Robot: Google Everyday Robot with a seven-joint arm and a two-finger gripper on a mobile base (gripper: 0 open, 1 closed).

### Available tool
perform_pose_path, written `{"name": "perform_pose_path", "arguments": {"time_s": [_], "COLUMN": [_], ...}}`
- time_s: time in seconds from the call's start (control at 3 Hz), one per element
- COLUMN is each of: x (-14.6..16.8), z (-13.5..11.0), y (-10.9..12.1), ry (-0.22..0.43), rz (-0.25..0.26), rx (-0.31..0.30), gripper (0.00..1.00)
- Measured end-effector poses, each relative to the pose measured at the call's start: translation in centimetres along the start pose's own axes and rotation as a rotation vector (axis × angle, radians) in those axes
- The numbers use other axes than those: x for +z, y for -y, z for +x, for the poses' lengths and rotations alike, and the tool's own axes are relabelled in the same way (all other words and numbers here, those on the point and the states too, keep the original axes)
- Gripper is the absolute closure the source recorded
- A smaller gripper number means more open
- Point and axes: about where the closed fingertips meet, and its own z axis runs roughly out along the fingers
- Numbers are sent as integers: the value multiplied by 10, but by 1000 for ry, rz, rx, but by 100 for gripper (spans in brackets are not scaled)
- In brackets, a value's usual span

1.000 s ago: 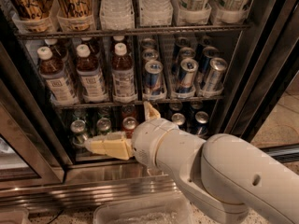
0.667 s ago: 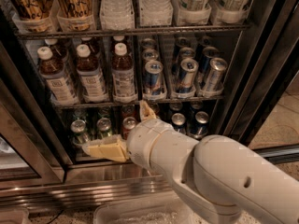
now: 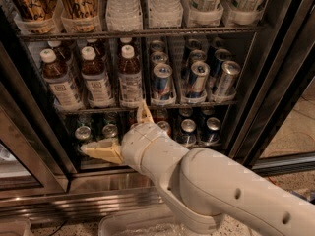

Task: Pick blue plastic bottle from middle shelf of fridge

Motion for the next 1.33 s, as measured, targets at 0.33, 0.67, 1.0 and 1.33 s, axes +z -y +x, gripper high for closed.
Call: {"name": "perform_pose_path", "arguments": {"time_s": [0.33, 0.67, 1.0, 1.33], "x": [23, 41, 62, 62], "z": [5, 8, 2, 2], "y": [-5, -14, -30, -30], "ry": [45, 90, 179, 179], "rz": [6, 1, 13, 13], "rx": [14, 33, 34, 34], "gripper": [0, 0, 0, 0]}}
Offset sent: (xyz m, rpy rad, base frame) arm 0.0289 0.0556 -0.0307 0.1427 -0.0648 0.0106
